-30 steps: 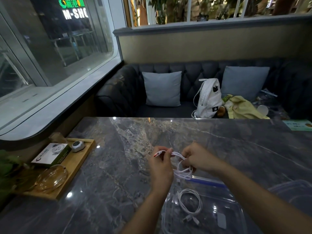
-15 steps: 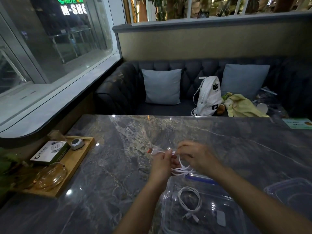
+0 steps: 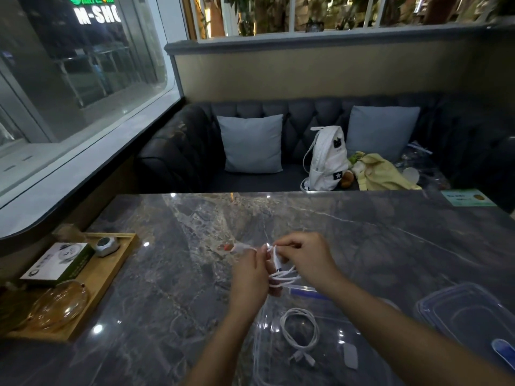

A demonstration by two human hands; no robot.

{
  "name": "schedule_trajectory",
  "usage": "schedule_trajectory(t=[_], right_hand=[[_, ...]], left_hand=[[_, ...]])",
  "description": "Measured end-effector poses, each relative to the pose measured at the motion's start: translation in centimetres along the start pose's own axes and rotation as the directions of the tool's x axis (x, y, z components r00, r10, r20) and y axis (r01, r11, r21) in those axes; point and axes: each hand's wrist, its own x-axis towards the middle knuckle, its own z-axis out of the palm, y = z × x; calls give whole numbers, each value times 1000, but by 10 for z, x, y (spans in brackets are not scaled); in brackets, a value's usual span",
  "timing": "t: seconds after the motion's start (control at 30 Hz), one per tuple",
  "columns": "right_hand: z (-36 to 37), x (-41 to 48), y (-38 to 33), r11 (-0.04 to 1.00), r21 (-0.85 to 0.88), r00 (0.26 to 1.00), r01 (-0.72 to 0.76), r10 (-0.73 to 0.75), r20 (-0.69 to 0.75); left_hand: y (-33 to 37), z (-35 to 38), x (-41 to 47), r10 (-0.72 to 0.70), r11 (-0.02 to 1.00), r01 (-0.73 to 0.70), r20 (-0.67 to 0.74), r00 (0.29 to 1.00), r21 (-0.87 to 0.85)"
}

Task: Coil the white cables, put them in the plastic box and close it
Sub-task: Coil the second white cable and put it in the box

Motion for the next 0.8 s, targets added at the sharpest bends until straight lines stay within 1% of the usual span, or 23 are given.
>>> schedule_trajectory(t=[0.03, 0.07, 0.1, 0.13, 0.17, 0.2, 0.23, 0.27, 0.3, 0.33, 0.37, 0.4, 0.43, 0.47, 0.5, 0.53, 0.57, 0.6, 0.63, 0.7, 0.73, 0.77, 0.8], right_hand=[[0, 0, 0, 999, 30, 999, -32, 32, -4], [-1, 1, -1, 996, 62, 997, -71, 71, -7], [-3, 2, -2, 989, 95, 993, -114, 115, -5], [-4, 4, -3, 979, 133, 988, -153, 154, 1], [-5, 5, -4, 971, 163, 984, -178, 178, 11], [-6, 6, -5, 968, 174, 984, -180, 180, 20], [-6, 6, -5, 974, 160, 987, -160, 158, 23], [-6, 6, -6, 984, 128, 993, -122, 120, 20], [-5, 4, -7, 994, 79, 997, -76, 75, 14], [-4, 3, -7, 999, 25, 1000, -26, 25, 8], [-3, 0, -7, 999, -33, 1000, 27, -27, 6], [-2, -1, -6, 992, -93, 997, 83, -82, 11], [-1, -3, -6, 978, -156, 990, 140, -138, 25], [0, -5, -5, 958, -217, 982, 189, -184, 45], [0, -6, -5, 938, -266, 975, 224, -214, 65], [0, -6, -5, 922, -300, 970, 244, -230, 81], [-1, -7, -5, 912, -322, 967, 255, -237, 97], [-2, -7, -5, 903, -341, 965, 260, -236, 110], [-3, -7, -4, 897, -360, 966, 257, -228, 121], [-4, -7, -2, 893, -389, 973, 226, -192, 125], [-5, -8, 0, 897, -395, 979, 198, -166, 115], [-6, -7, 1, 904, -392, 985, 170, -141, 102], [-7, -7, 2, 910, -386, 988, 148, -120, 94]], left_hand=[[-2, 1, -2, 71, 989, -67, -20, 997, 132], [-3, 1, -3, 135, 966, -125, -30, 990, 226], [-3, 2, -5, 170, 953, -154, -39, 985, 261], [-4, 3, -6, 168, 959, -152, -51, 984, 240], [-4, 4, -5, 120, 984, -109, -74, 990, 141], [-4, 4, -3, 24, 1000, -25, -95, 995, -6], [-3, 3, 1, -106, 980, 88, -94, 990, -176], [-2, 2, 5, -243, 914, 209, -58, 968, -347], [0, 1, 9, -351, 815, 311, 11, 936, -488], [1, -1, 13, -412, 707, 378, 87, 907, -597], [1, -3, 15, -437, 633, 405, 127, 890, -659], [0, -4, 16, -447, 611, 406, 127, 885, -680], [-2, -5, 17, -436, 663, 375, 73, 897, -648], [-4, -5, 17, -386, 774, 309, -24, 922, -552], [-7, -6, 16, -285, 897, 217, -127, 950, -385], [-8, -7, 14, -150, 977, 116, -190, 970, -182], [-9, -7, 13, -18, 1000, 21, -198, 980, 14], [-8, -7, 11, 85, 984, -57, -165, 983, 166], [-9, -7, 10, 156, 953, -119, -116, 981, 278], [-9, -7, 9, 245, 876, -219, -7, 969, 430], [-10, -7, 9, 275, 849, -272, 60, 959, 454], [-11, -8, 8, 293, 839, -323, 135, 946, 438], [-12, -7, 7, 296, 850, -354, 203, 933, 390]])
